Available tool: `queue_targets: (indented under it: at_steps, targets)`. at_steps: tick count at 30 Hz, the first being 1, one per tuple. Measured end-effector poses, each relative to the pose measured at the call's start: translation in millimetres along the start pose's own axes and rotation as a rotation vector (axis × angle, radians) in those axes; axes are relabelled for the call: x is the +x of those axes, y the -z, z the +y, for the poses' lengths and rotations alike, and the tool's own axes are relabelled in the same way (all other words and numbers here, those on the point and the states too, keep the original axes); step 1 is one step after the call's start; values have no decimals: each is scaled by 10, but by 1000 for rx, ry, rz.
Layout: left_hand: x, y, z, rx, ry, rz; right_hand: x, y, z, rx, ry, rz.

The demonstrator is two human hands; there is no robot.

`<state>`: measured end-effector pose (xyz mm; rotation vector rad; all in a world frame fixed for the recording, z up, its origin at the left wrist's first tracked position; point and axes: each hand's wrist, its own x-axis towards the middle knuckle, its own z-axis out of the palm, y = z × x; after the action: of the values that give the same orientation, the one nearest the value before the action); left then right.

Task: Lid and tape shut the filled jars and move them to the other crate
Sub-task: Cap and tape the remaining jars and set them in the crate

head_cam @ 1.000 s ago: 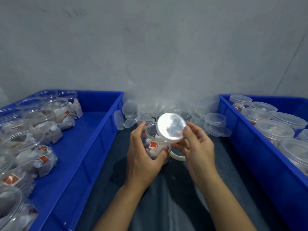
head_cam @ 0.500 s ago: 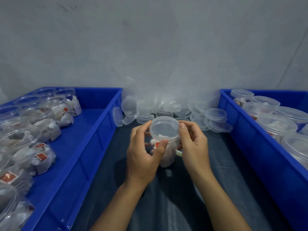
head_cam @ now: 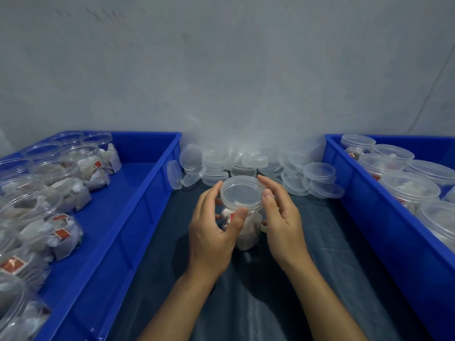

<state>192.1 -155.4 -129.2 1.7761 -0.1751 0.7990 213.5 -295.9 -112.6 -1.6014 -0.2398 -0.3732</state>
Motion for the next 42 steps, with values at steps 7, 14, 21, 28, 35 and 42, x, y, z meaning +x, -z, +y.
queue_targets:
  at_steps: [7,14,21,28,35,42]
  targets:
    - [-3,8,-6,28,5,-26,-10,-3,-1,1,20,33]
    - [-2,15,-21,24,-1,-32,-21,-4,9,3,1,47]
    - [-8,30,-47,21,-10,-44,-39,-11,42,-43,31,32]
    - [-13,34,-66,-12,10,-87,-42,-34,90,-101,71,54]
    - [-19,56,-107,-22,49,-105,-66,-27,112,-166,107,4]
    - [-20,58,-142,-28,66,-124,-72,-25,151,-192,162,-9]
